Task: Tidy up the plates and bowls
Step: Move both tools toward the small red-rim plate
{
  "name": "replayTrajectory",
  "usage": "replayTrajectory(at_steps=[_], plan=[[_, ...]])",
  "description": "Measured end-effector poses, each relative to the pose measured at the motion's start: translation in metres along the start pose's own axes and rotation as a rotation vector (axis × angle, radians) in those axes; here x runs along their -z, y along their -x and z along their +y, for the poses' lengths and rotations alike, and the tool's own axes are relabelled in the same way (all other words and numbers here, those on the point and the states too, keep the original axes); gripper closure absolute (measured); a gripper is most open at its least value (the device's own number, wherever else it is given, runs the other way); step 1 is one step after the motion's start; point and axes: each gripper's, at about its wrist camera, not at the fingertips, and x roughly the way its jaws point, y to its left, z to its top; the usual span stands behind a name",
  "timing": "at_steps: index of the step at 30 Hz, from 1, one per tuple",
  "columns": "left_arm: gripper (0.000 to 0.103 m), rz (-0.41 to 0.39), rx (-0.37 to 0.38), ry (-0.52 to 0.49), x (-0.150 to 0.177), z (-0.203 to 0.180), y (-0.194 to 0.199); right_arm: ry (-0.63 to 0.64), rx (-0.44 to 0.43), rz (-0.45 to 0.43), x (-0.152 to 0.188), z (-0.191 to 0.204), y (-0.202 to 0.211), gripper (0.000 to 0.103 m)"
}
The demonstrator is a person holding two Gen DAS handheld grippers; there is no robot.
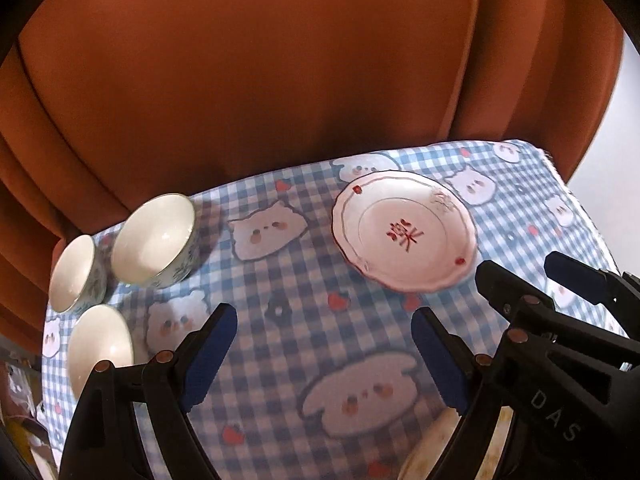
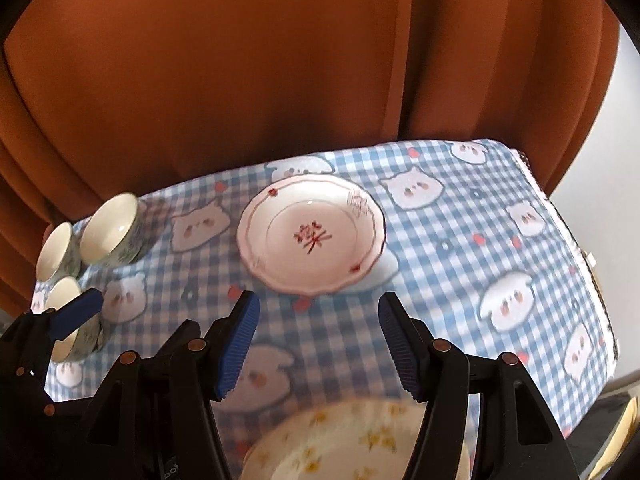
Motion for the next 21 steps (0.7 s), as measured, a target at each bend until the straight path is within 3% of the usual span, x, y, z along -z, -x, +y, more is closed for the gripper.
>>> replayTrajectory(at_steps=[11, 21], plan=[[0.014, 0.015, -0.047, 0.028, -0.04, -0.023, -0.077, 0.006, 0.008, 0.017, -0.043, -0.021, -0.083, 0.038], [0.018, 0.089, -0.056, 0.042, -0.048, -0.035, -0.139, -0.02, 0.014, 0.081, -0.053, -0.036, -0.15, 0.038]])
